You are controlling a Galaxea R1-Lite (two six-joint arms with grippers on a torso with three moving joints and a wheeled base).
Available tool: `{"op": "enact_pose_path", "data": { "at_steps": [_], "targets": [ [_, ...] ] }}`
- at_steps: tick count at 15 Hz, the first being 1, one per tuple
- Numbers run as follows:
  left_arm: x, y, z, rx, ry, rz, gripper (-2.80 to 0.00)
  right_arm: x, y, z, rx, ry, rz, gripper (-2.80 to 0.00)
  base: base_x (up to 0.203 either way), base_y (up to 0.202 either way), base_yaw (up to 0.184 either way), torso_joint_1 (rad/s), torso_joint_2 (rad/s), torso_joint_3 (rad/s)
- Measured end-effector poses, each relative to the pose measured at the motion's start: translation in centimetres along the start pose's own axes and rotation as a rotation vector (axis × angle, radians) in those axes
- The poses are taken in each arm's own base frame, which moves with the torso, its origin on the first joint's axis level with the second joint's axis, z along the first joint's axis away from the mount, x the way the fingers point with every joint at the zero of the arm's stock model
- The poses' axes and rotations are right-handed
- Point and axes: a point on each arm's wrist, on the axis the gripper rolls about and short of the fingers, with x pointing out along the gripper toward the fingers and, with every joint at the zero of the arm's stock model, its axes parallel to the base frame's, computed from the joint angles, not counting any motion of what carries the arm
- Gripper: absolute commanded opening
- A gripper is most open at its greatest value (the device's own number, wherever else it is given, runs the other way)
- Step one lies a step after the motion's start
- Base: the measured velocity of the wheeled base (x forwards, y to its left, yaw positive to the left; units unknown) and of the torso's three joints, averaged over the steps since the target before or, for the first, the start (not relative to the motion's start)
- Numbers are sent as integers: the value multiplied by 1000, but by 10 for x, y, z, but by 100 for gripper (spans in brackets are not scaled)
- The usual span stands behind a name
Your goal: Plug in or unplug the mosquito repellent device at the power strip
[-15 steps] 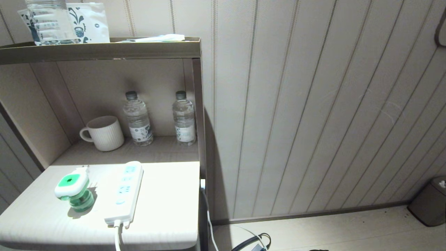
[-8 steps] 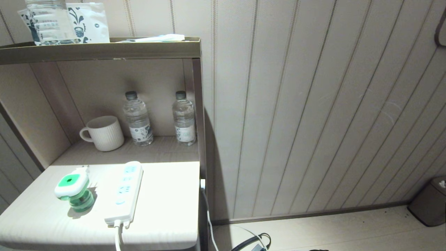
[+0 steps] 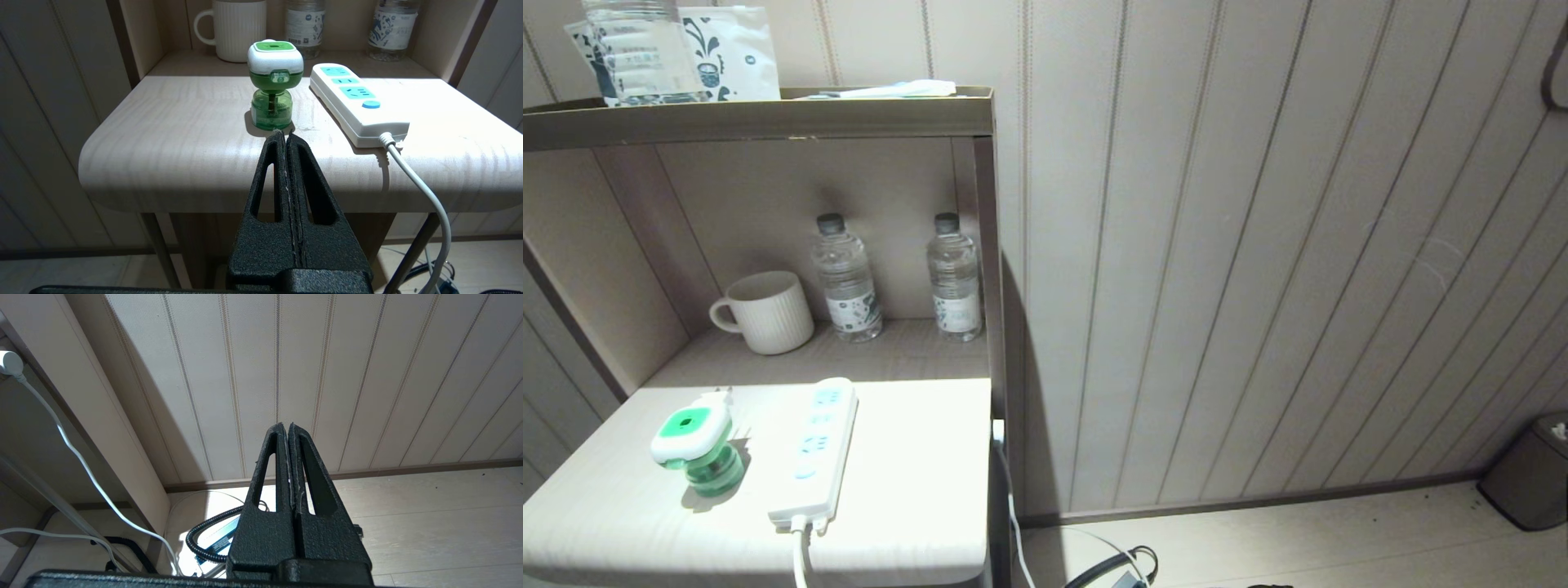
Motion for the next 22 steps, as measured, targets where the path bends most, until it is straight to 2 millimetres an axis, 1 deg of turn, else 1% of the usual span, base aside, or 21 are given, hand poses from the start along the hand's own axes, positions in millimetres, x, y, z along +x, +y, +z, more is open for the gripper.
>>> {"op": "enact_pose_path", "data": {
  "at_steps": [22],
  "targets": [
    [0, 0, 0, 0, 0, 0, -280, 0, 0, 0, 0, 0, 0, -280, 0, 0, 0, 0, 0, 0]
  ]
}}
